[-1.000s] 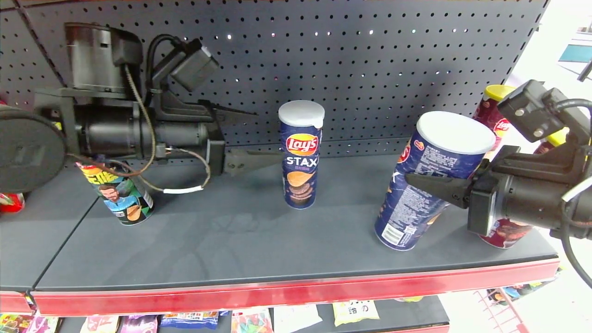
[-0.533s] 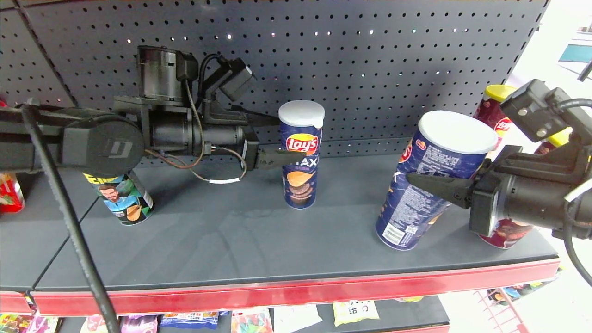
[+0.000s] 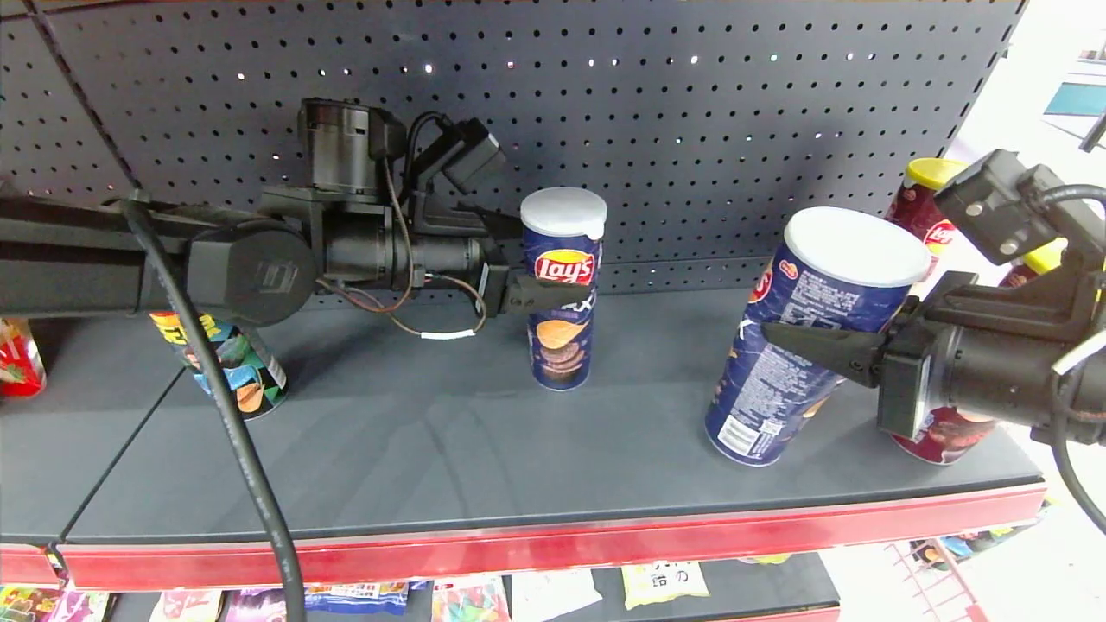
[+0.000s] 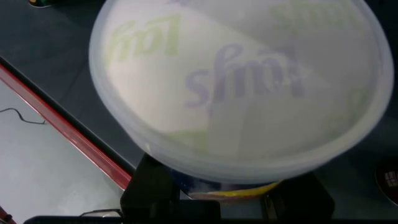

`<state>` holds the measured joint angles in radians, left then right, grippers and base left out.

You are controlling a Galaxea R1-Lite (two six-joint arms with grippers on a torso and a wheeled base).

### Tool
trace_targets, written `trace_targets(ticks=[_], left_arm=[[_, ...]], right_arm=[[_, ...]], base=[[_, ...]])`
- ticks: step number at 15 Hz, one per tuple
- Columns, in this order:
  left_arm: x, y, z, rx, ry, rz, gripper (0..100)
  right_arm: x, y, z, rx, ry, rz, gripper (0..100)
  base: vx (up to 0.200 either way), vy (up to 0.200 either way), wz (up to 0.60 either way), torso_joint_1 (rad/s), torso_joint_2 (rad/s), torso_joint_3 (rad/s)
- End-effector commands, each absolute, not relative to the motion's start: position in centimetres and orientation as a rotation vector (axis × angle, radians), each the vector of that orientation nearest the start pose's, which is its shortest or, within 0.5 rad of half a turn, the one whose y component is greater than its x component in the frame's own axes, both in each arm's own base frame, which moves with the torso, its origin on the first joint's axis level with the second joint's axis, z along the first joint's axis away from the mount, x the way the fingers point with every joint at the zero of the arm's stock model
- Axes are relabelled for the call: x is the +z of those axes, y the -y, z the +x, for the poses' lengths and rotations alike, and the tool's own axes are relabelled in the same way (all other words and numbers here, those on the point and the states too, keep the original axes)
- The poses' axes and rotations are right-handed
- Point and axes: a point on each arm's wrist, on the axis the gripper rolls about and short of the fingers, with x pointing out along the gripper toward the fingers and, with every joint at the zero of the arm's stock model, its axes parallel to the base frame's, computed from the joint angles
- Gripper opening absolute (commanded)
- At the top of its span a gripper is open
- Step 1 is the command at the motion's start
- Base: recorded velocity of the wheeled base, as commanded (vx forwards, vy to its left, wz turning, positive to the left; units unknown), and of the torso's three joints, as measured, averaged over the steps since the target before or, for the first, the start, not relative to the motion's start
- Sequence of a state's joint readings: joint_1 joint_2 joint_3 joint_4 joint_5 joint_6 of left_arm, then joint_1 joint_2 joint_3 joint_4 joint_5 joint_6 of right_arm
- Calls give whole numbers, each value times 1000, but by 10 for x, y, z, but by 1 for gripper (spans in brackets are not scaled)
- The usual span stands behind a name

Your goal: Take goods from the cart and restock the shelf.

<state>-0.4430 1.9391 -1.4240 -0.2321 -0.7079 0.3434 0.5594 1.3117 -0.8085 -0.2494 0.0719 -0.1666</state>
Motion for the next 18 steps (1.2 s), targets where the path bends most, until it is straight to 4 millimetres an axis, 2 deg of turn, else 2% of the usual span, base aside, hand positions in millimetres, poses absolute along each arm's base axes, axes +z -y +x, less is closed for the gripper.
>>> trace_targets(ticks=[1, 5, 11, 12, 18], left_arm=[[230, 183, 352, -1195, -94, 260, 100], [231, 194, 357, -1211, -75, 262, 100], [225, 204, 355, -1236, -101, 243, 100], [224, 208, 353, -1241, -106, 245, 0], [223, 206, 351, -1239, -110, 248, 0]], right_arm=[[246, -114, 179, 647, -198, -223, 0], [245, -112, 181, 636, -203, -221, 0], [245, -111, 181, 632, -203, -221, 0], [246, -111, 180, 632, -200, -220, 0], [245, -110, 180, 632, -205, -222, 0]], base=[[0, 0, 0, 0, 0, 0], [0, 0, 0, 0, 0, 0], [0, 0, 0, 0, 0, 0], [0, 0, 0, 0, 0, 0], [0, 0, 0, 0, 0, 0]])
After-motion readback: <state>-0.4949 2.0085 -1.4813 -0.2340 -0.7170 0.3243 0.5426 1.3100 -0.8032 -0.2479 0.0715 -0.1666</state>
